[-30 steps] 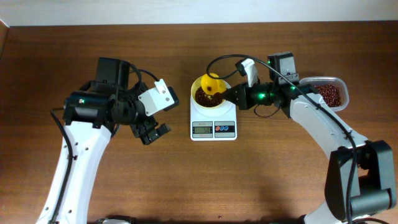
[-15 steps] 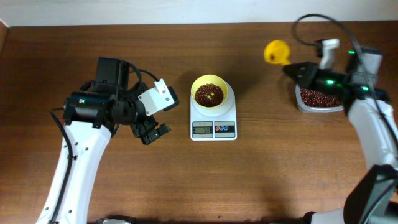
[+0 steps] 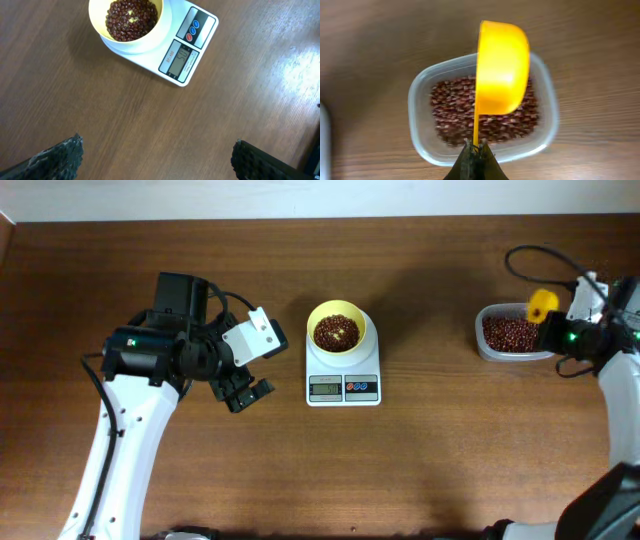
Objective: Scoop item into bowl and weigh 50g on scale
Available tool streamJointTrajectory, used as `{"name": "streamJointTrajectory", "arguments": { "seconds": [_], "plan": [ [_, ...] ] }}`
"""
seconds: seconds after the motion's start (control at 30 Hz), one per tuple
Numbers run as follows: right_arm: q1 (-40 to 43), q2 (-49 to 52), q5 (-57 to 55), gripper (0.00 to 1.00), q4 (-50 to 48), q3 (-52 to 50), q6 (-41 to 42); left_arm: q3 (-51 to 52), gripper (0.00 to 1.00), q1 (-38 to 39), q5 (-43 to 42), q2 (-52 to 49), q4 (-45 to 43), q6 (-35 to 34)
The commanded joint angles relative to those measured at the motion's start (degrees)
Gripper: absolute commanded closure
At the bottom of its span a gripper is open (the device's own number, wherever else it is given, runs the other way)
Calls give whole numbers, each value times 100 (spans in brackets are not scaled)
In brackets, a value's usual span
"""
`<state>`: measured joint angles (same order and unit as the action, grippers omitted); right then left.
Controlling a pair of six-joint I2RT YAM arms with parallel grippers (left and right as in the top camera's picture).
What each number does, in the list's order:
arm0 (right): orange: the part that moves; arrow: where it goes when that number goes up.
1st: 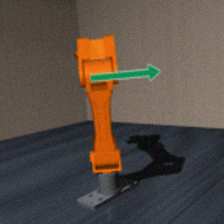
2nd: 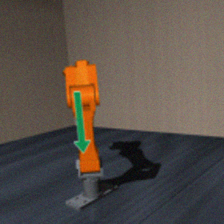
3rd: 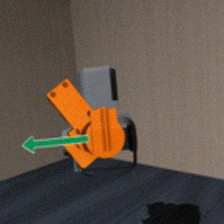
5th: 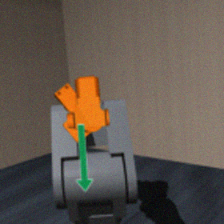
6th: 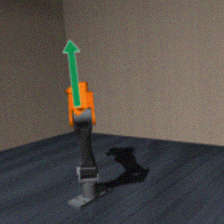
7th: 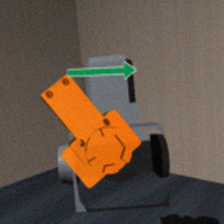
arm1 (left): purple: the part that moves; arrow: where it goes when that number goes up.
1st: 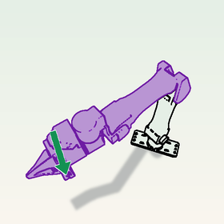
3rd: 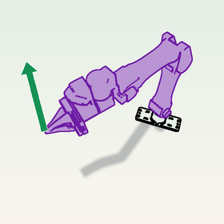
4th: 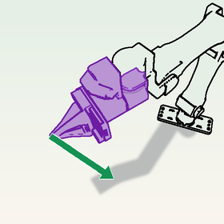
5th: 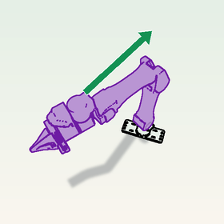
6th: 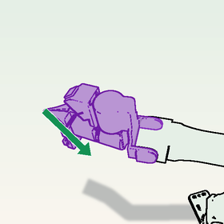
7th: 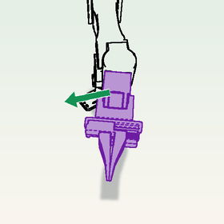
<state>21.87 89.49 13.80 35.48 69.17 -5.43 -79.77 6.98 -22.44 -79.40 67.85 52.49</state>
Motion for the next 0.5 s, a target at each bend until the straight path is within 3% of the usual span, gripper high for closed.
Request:
{"name": "streamJointTrajectory", "arguments": {
  "seconds": [0.0,0.1,0.2,0.27,0.37,0.47],
  "plan": [
    [-660,-363,-1915,96,28,28,-669,7,1,-7,-24,26,-9,-61],
    [-1329,-365,-2920,96,376,28,-986,7,1,-7,-24,26,-9,-61],
    [-1368,-367,-3097,96,483,31,-1040,7,1,-7,-24,26,-9,-61],
    [-1366,-638,-2306,96,498,146,-555,7,1,-7,-24,26,-9,-61],
    [-1366,-1491,-37,96,601,221,-184,7,1,-7,-22,26,-7,-61],
    [-1362,-2470,166,96,1351,221,-92,7,1,-7,-24,26,-7,-61]
  ]
}}
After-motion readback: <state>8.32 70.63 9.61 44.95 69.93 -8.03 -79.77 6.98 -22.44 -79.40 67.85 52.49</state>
